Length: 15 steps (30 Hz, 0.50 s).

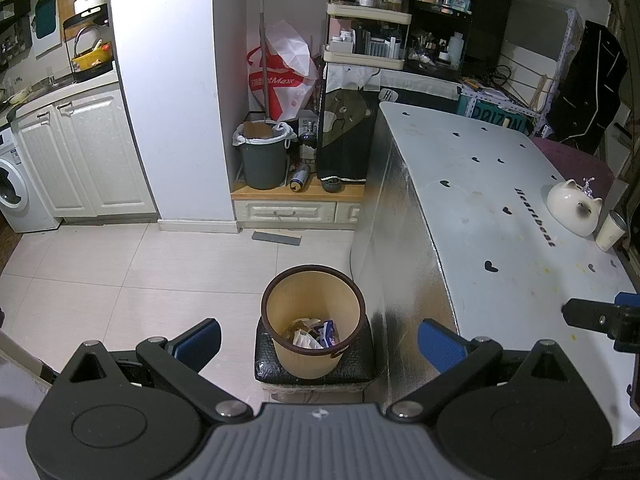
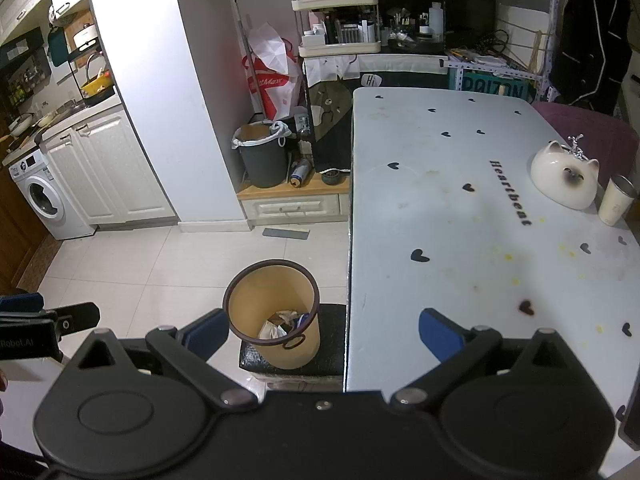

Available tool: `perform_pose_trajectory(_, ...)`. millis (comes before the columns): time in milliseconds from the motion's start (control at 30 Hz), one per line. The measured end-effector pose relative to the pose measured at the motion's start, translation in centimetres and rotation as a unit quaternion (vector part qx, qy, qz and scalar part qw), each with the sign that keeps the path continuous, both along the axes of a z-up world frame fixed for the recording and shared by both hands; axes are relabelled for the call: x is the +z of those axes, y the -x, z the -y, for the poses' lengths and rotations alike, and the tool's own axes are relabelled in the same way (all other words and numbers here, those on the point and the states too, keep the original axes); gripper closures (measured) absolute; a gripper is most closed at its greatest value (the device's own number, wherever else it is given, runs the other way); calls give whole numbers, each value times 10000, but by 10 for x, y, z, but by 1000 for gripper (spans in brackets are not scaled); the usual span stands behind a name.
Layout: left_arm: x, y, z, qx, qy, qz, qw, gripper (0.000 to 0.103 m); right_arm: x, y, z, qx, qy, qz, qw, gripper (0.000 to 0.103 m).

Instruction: Collect trash

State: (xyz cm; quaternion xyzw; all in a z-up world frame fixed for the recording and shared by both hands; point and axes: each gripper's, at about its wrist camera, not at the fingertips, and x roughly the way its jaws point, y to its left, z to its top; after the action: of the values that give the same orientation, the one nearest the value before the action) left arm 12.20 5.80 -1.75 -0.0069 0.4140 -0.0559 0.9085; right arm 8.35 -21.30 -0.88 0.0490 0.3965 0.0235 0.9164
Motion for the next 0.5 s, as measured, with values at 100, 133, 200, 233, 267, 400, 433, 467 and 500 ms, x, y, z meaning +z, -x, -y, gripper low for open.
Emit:
perform_pose_trajectory(100, 2, -2, 1, -11, 1, -5, 10000, 0, 0, 0, 0, -4, -2, 2, 10000, 1)
perform_pose_trajectory(133, 2, -3, 2, -9, -2, -3, 10000, 0, 0, 0, 0, -4, 0, 2, 10000, 1)
perform_pose_trajectory(200, 2, -3, 2, -8, -3, -4, 10000, 0, 0, 0, 0, -8, -2, -2, 10000, 1)
perform_pose_trajectory(233, 2, -3, 2, -7, 2, -5, 10000, 0, -1, -1, 1, -9, -2, -2, 10000, 1)
perform_pose_trajectory(267, 2, -3, 2, -7, 1, -4, 10000, 0, -1, -1, 1, -5, 0, -2, 10000, 1)
perform_pose_trajectory(400, 2, -2, 2, -4, 5, -5, 10000, 0, -1, -1, 1, -8, -2, -4, 10000, 1)
perform_pose_trajectory(433, 2, -2, 2, -4, 1, -4, 10000, 0, -1, -1, 1, -10, -2, -4, 10000, 1)
perform_pose_trajectory(467, 2, -3, 2, -1, 2, -4, 10000, 0, -1, -1, 1, -9, -2, -5, 10000, 1)
perform_pose_trajectory(500, 2, -3, 2, -2, 3, -5, 10000, 0, -1, -1, 1, -7, -2, -5, 10000, 1)
